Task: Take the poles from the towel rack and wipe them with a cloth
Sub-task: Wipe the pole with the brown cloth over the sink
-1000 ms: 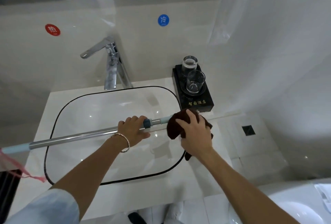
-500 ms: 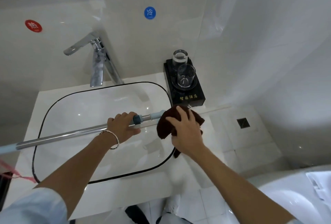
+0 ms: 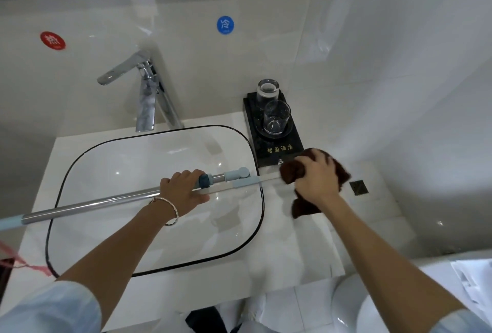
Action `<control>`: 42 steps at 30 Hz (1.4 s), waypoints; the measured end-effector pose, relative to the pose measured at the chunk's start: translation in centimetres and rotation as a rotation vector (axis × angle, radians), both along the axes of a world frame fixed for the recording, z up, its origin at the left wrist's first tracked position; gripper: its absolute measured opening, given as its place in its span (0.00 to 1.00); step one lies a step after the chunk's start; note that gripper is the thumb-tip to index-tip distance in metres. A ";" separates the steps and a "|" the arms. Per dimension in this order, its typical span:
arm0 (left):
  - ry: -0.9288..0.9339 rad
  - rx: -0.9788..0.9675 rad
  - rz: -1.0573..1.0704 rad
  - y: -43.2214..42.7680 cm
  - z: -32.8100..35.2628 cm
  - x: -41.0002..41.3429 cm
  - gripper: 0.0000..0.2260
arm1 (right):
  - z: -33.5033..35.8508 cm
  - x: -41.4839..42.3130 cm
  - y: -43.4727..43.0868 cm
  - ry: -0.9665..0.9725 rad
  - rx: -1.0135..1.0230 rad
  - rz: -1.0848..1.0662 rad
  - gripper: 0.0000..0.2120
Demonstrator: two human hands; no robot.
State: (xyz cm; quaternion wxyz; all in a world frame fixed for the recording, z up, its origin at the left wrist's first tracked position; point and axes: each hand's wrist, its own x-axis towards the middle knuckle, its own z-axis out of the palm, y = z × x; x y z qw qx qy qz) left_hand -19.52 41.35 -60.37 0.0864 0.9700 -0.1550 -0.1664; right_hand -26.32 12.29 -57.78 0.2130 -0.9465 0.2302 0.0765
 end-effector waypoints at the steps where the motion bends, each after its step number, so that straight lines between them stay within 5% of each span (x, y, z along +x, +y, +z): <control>1: -0.001 -0.003 -0.003 0.0 0.0 0.0 0.19 | 0.0 0.0 1.6 -0.011 0.039 0.028 0.27; 6: -0.004 0.020 -0.015 0.0 0.1 0.0 0.20 | 0.3 0.3 8.8 -0.041 0.131 0.151 0.24; 13: 0.002 0.034 -0.028 0.0 -0.1 0.3 0.21 | 0.6 -0.1 9.9 -0.006 -0.001 0.257 0.30; 21: 0.037 0.007 -0.086 7.8 0.3 1.6 0.41 | 0.5 0.0 11.0 0.065 -0.113 0.228 0.33; 29: 0.011 0.212 0.028 20.9 0.0 0.2 0.12 | 1.0 -0.7 12.1 -0.057 -0.036 0.097 0.28; 33: -0.003 0.153 -0.027 20.1 -0.1 0.1 0.15 | 3.5 0.0 10.8 -0.238 0.255 -0.117 0.22; 38: -0.015 0.090 -0.063 16.1 0.2 0.0 0.18 | 7.3 -1.0 16.0 -0.376 0.153 -0.071 0.27; 42: -0.038 0.076 -0.120 13.5 -0.5 -0.8 0.18 | 5.6 -1.0 20.4 -0.227 0.095 0.084 0.28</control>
